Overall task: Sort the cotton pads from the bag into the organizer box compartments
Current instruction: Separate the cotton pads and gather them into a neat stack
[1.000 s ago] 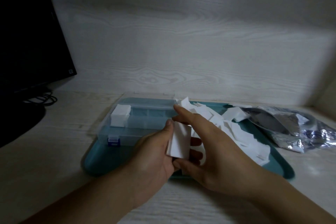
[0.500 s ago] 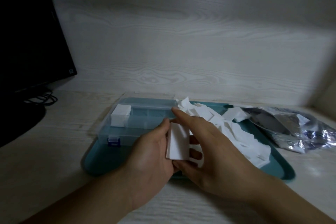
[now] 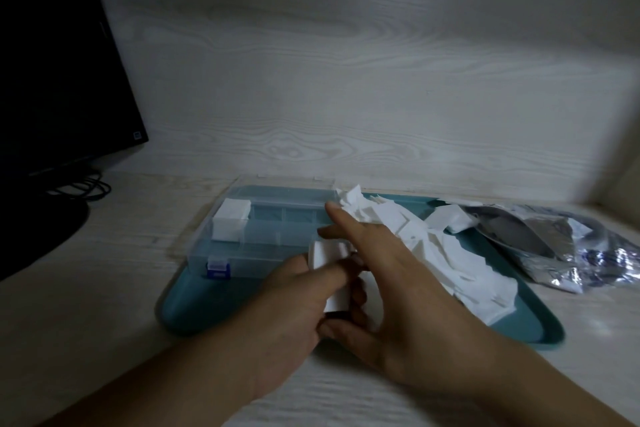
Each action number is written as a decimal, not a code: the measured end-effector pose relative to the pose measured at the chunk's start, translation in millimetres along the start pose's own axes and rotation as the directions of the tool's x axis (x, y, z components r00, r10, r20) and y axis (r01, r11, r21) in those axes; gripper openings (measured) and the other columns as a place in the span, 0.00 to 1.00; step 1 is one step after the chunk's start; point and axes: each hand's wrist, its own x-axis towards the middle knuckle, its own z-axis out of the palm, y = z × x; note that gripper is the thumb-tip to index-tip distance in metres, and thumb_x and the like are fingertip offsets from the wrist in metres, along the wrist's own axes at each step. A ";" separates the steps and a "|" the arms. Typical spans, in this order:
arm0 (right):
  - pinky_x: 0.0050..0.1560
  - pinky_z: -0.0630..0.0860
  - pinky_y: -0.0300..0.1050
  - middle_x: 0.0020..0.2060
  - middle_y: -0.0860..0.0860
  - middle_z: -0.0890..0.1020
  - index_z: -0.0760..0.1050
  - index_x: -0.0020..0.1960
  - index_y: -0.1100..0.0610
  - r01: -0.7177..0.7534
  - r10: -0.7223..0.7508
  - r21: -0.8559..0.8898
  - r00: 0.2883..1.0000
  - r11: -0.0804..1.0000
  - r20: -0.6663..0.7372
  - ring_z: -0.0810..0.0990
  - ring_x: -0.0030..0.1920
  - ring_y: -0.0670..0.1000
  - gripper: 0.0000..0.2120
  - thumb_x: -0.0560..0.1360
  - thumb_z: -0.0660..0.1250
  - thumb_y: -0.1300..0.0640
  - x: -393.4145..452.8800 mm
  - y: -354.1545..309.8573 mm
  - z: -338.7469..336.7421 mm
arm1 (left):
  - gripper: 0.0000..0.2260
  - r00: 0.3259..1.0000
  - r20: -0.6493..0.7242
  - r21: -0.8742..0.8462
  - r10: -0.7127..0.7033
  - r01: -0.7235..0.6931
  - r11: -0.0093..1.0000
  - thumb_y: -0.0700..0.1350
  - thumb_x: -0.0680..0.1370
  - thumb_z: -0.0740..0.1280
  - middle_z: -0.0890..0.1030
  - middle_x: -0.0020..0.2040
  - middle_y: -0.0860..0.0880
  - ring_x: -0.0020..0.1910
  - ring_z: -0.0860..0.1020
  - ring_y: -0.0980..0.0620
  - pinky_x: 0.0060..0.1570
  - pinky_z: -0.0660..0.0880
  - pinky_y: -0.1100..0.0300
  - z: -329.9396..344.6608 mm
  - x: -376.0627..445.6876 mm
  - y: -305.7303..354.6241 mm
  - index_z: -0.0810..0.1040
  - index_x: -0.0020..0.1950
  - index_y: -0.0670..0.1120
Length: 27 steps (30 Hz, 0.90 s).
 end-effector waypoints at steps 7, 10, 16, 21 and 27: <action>0.69 0.65 0.44 0.72 0.47 0.64 0.66 0.73 0.54 0.010 -0.008 0.036 0.999 0.999 -0.047 0.62 0.74 0.46 0.31 0.73 0.68 0.51 0.8 -5.0 -5.0 | 0.22 0.999 -0.036 0.214 0.038 -0.030 0.976 0.57 0.68 0.72 0.84 0.53 0.42 0.55 0.82 0.42 0.58 0.77 0.38 -3.1 1.3 -1.8 0.80 0.58 0.48; 0.68 0.67 0.46 0.73 0.48 0.64 0.66 0.73 0.52 0.002 0.000 0.033 0.999 0.999 -0.054 0.62 0.74 0.47 0.30 0.73 0.67 0.51 0.6 -4.3 -5.4 | 0.18 0.998 -0.030 0.227 0.051 -0.042 0.973 0.56 0.72 0.73 0.84 0.51 0.42 0.54 0.83 0.42 0.56 0.78 0.40 -4.9 2.4 -3.4 0.81 0.57 0.48; 0.70 0.66 0.51 0.73 0.49 0.64 0.67 0.74 0.52 0.045 -0.044 0.011 0.997 0.999 -0.061 0.61 0.75 0.48 0.29 0.73 0.65 0.52 1.0 -4.8 -6.3 | 0.06 0.999 -0.017 0.278 0.049 -0.043 0.960 0.44 0.78 0.67 0.85 0.48 0.44 0.51 0.83 0.46 0.48 0.79 0.50 -6.7 5.4 -6.3 0.83 0.52 0.49; 0.71 0.65 0.46 0.73 0.48 0.65 0.66 0.74 0.53 0.034 -0.033 0.012 0.997 0.999 -0.077 0.62 0.74 0.48 0.28 0.74 0.65 0.52 0.0 -4.0 -6.6 | 0.10 0.999 -0.001 0.238 0.044 -0.042 0.970 0.49 0.77 0.70 0.84 0.46 0.43 0.47 0.83 0.42 0.40 0.75 0.53 -7.3 1.6 0.3 0.81 0.56 0.47; 0.60 0.68 0.32 0.62 0.42 0.75 0.73 0.67 0.51 -0.149 0.178 0.119 0.940 0.982 -0.291 0.72 0.64 0.39 0.21 0.75 0.63 0.57 3.8 14.9 -15.5 | 0.08 0.993 0.021 0.131 0.113 -0.114 0.985 0.43 0.79 0.64 0.79 0.32 0.41 0.27 0.76 0.45 0.23 0.68 0.60 -1.7 -3.5 17.7 0.79 0.56 0.47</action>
